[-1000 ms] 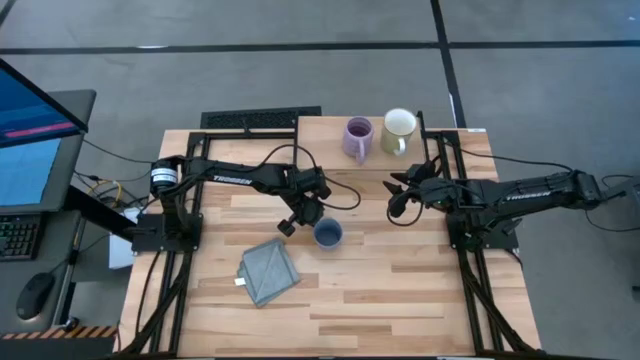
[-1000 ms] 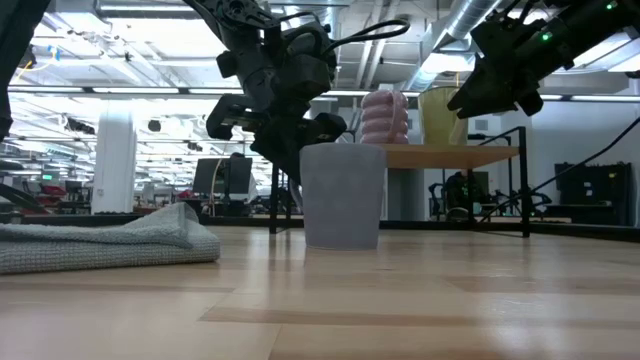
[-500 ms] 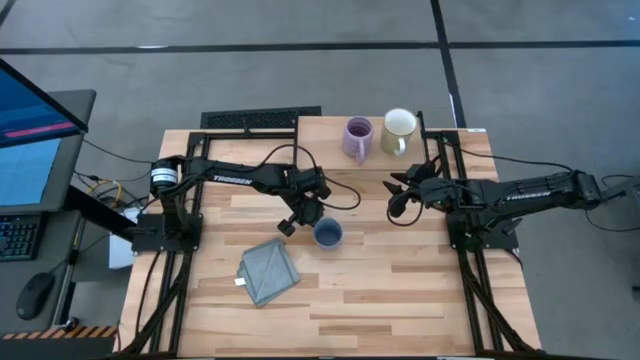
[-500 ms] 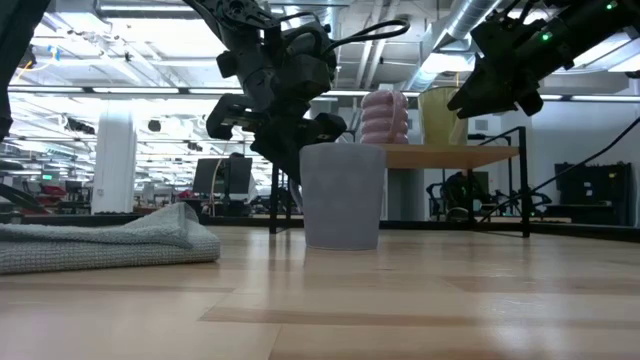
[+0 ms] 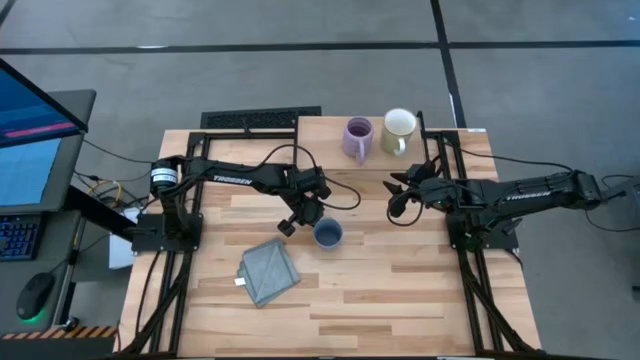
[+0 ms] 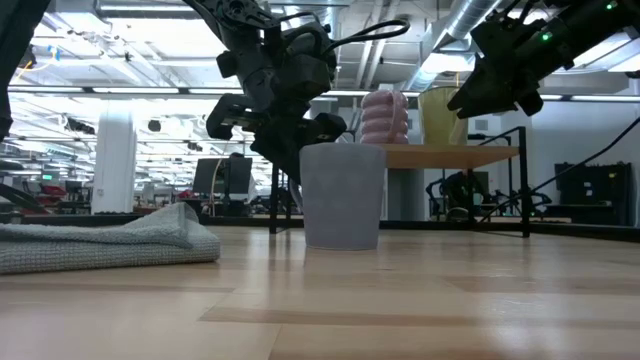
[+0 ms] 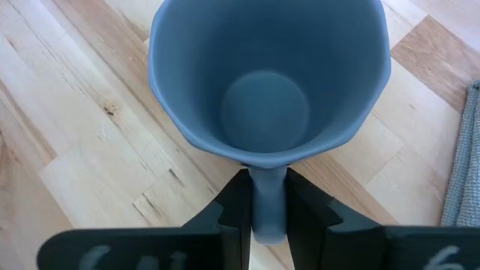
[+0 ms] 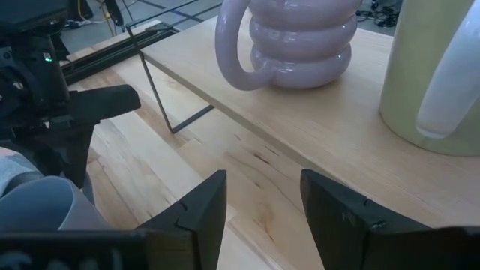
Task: Stack small to large cups/mugs on shelf
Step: Put the blue mug on the shelf
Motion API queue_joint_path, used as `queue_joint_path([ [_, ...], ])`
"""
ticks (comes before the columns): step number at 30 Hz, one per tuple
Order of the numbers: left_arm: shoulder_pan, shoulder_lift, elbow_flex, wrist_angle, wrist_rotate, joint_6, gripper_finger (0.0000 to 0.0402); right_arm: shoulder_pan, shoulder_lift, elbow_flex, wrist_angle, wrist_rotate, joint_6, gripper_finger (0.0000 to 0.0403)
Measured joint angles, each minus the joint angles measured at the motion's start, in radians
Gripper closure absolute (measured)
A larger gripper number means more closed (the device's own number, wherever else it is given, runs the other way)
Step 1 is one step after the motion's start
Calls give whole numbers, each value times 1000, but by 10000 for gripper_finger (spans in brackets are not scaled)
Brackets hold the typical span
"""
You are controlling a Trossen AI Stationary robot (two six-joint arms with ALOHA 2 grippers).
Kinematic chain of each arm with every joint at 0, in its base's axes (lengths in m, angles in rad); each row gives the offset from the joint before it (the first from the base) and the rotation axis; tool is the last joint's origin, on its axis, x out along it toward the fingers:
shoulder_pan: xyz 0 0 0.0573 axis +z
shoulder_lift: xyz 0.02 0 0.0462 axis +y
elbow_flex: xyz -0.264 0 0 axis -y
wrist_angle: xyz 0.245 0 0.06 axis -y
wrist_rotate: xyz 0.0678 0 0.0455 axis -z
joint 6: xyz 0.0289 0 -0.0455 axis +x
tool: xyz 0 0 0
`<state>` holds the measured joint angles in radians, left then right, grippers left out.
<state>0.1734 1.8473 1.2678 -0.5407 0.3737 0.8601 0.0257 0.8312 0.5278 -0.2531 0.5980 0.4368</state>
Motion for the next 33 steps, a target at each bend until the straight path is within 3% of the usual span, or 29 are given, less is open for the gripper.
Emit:
queue_joint_path([
  [33, 0, 1, 7, -35, 7, 10, 361, 0, 0, 0, 0, 0, 0, 210],
])
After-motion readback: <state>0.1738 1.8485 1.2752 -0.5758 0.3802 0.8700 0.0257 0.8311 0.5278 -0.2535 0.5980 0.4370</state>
